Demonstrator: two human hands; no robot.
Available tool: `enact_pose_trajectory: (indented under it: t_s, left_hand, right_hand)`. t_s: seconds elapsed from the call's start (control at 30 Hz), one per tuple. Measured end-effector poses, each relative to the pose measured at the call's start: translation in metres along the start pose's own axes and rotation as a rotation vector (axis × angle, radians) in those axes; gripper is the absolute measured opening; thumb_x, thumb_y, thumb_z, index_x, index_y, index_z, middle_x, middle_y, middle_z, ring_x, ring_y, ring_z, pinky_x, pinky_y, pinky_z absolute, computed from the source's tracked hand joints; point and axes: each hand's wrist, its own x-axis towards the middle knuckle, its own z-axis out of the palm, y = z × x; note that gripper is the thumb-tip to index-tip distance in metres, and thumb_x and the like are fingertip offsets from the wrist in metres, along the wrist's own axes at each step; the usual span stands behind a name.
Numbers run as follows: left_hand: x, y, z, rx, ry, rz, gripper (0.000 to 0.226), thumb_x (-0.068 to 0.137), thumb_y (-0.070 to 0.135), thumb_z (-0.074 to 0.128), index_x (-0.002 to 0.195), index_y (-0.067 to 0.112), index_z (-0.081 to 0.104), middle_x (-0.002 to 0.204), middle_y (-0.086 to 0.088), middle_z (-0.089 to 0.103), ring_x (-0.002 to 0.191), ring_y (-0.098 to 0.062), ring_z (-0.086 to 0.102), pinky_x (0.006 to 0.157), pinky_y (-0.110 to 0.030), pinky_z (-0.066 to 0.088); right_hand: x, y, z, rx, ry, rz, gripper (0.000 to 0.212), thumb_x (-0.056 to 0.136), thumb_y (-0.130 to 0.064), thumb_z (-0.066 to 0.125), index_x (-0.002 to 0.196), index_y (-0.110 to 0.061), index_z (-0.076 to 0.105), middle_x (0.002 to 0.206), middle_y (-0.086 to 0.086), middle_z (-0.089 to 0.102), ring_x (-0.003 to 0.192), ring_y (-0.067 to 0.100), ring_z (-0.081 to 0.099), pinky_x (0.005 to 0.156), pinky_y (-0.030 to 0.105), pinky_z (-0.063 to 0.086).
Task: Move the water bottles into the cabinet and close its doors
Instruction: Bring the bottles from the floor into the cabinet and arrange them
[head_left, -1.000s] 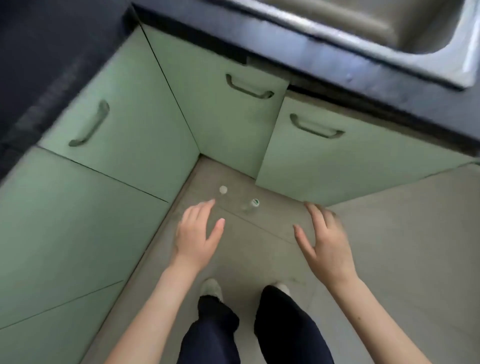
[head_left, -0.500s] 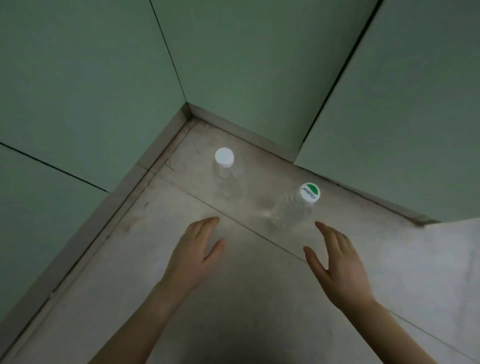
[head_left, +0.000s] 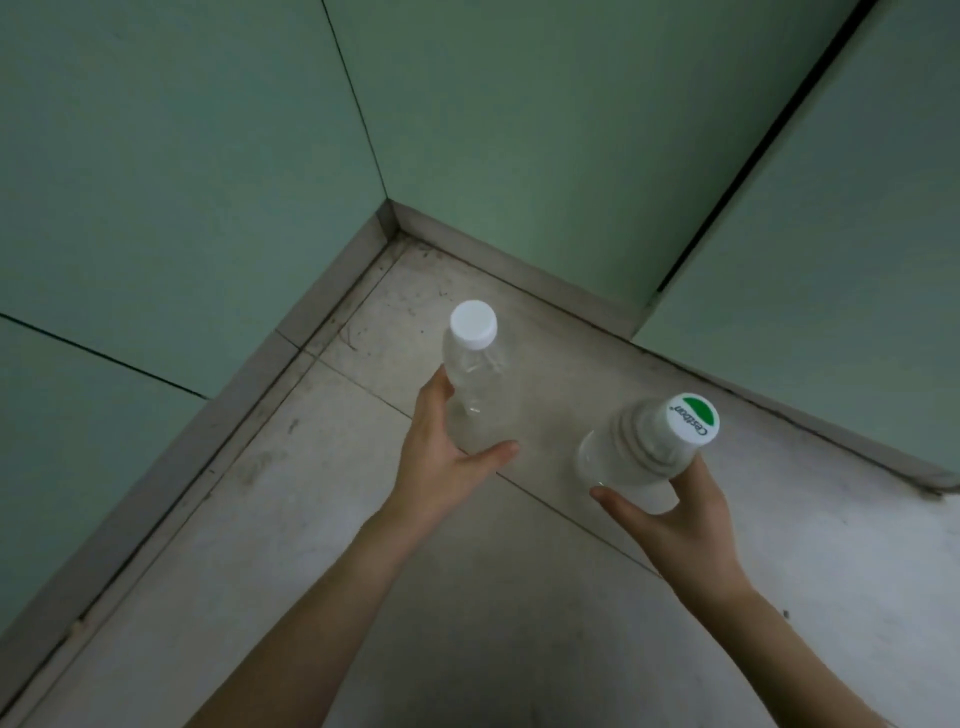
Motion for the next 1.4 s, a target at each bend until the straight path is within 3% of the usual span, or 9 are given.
enact_pose_trajectory:
  t_s: [0.07, 0.2, 0.4, 0.6, 0.8, 0.97, 1.13, 1.3, 1.4]
  left_hand:
    - [0.013, 0.003, 0.008, -0.043, 0.045, -0.003, 0.094, 0.062, 0.045, 0.087, 0.14, 0.026, 0.039, 0.137, 0.011, 0.051, 0.127, -0.005, 0.049, 0.102, -0.023, 0.042]
    - [0.019, 0.009, 0.015, -0.05, 0.166, -0.05, 0.067, 0.065, 0.03, 0.09, 0.12, 0.03, 0.051, 0.109, 0.024, 0.061, 0.104, 0.004, 0.059, 0.083, -0.006, 0.047]
    - [-0.049, 0.019, 0.004, -0.018, 0.187, -0.184, 0.059, 0.06, 0.027, 0.093, 0.111, 0.011, 0.066, 0.096, 0.016, 0.069, 0.092, 0.008, 0.065, 0.075, -0.004, 0.047]
    - [-0.154, 0.082, -0.047, -0.016, 0.127, -0.406, 0.058, 0.063, 0.028, 0.092, 0.112, 0.015, 0.065, 0.099, 0.011, 0.072, 0.093, 0.002, 0.067, 0.074, -0.004, 0.047]
    - [-0.227, 0.241, -0.137, 0.017, 0.113, -0.471, 0.056, 0.064, 0.026, 0.091, 0.114, 0.017, 0.065, 0.1, 0.014, 0.071, 0.092, 0.01, 0.063, 0.072, 0.0, 0.043]
    - [-0.268, 0.418, -0.218, -0.033, 0.131, -0.488, 0.059, 0.063, 0.026, 0.091, 0.114, 0.017, 0.062, 0.098, 0.011, 0.07, 0.087, 0.002, 0.065, 0.059, -0.001, 0.044]
    - [-0.294, 0.581, -0.305, -0.024, 0.21, -0.298, 0.066, 0.06, 0.031, 0.092, 0.116, 0.013, 0.062, 0.102, 0.004, 0.072, 0.094, -0.012, 0.068, 0.08, -0.022, 0.052]
    - [-0.31, 0.705, -0.385, -0.131, 0.236, -0.126, 0.07, 0.052, 0.047, 0.088, 0.11, 0.013, 0.067, 0.098, 0.005, 0.075, 0.091, -0.008, 0.071, 0.083, -0.031, 0.057]
    - [-0.319, 0.763, -0.426, -0.149, 0.236, 0.011, 0.066, 0.055, 0.044, 0.09, 0.11, 0.017, 0.066, 0.099, 0.007, 0.074, 0.094, -0.007, 0.07, 0.083, -0.029, 0.056]
  right_hand:
    - [0.006, 0.001, 0.007, 0.043, 0.01, 0.005, 0.077, 0.064, -0.044, 0.08, 0.133, -0.02, 0.054, 0.122, -0.014, 0.06, 0.11, 0.0, 0.056, 0.099, 0.026, 0.046]
    - [0.003, 0.002, 0.014, 0.076, 0.07, -0.002, 0.072, 0.065, -0.036, 0.083, 0.128, -0.014, 0.057, 0.113, -0.016, 0.062, 0.106, 0.002, 0.062, 0.092, 0.023, 0.051]
    - [-0.05, -0.023, -0.003, 0.152, 0.042, 0.161, 0.064, 0.069, -0.018, 0.086, 0.126, -0.012, 0.057, 0.116, -0.007, 0.066, 0.108, 0.009, 0.065, 0.097, 0.037, 0.054]
    - [-0.118, -0.104, -0.054, 0.151, -0.028, 0.3, 0.059, 0.07, -0.019, 0.087, 0.121, -0.02, 0.057, 0.113, -0.013, 0.066, 0.106, 0.004, 0.064, 0.095, 0.027, 0.054]
    - [-0.176, -0.258, -0.136, 0.19, -0.111, 0.373, 0.053, 0.07, -0.013, 0.088, 0.113, -0.025, 0.06, 0.108, -0.013, 0.069, 0.103, 0.003, 0.066, 0.095, 0.025, 0.054]
    - [-0.219, -0.429, -0.227, 0.208, -0.125, 0.326, 0.053, 0.069, -0.015, 0.088, 0.115, -0.02, 0.062, 0.105, -0.013, 0.07, 0.098, 0.001, 0.066, 0.089, 0.023, 0.053]
    - [-0.252, -0.583, -0.313, 0.237, -0.079, 0.188, 0.053, 0.067, -0.007, 0.089, 0.112, -0.012, 0.063, 0.101, -0.007, 0.072, 0.093, 0.005, 0.069, 0.081, 0.02, 0.054]
    - [-0.271, -0.708, -0.374, 0.293, -0.005, 0.021, 0.05, 0.067, -0.007, 0.088, 0.11, -0.015, 0.064, 0.1, -0.006, 0.073, 0.094, 0.01, 0.07, 0.084, 0.03, 0.057]
    - [-0.276, -0.767, -0.399, 0.35, 0.03, -0.097, 0.048, 0.067, -0.005, 0.088, 0.107, -0.016, 0.065, 0.098, -0.007, 0.074, 0.091, 0.005, 0.07, 0.078, 0.021, 0.056]
